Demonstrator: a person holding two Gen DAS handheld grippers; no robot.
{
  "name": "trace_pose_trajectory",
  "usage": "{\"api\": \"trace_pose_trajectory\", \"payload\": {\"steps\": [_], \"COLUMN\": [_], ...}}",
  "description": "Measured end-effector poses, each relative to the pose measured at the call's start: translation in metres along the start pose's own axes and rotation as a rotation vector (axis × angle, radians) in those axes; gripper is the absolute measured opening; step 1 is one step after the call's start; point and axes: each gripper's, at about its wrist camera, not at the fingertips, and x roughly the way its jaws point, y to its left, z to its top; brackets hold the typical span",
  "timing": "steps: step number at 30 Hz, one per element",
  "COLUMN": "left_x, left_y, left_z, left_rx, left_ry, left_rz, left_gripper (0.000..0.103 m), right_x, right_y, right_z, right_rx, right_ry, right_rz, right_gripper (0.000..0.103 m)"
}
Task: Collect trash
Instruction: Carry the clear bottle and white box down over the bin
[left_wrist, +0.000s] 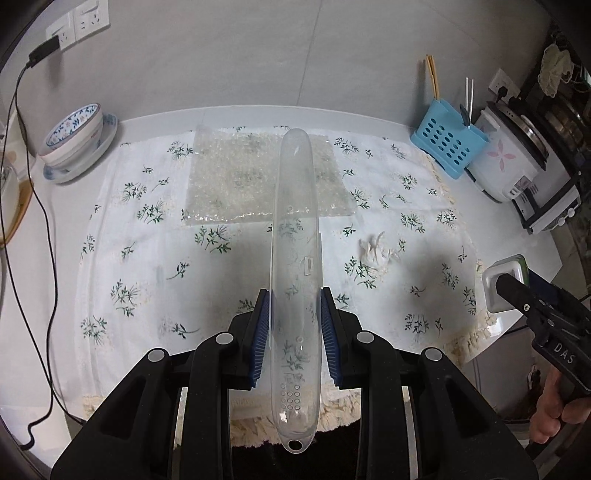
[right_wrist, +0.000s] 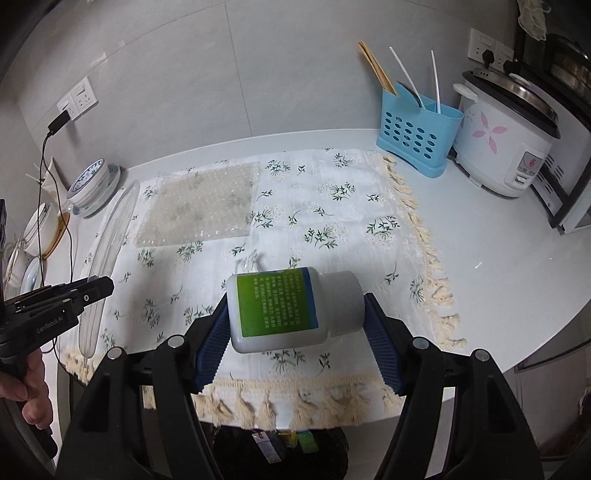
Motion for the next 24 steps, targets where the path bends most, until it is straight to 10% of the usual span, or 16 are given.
{"api": "trace_pose_trajectory", "payload": {"steps": [24], "left_x": [-0.066], "left_y": [-0.043], "left_z": [-0.111], "left_rx": [-0.060], "left_ry": [-0.033], "left_rz": [-0.004], "left_gripper": [0.026], "right_x": [-0.067], "right_y": [-0.002], "right_z": [-0.085], "right_rx": [-0.086], "right_ry": [-0.015], "right_rz": [0.056], "right_gripper": [0.065]}}
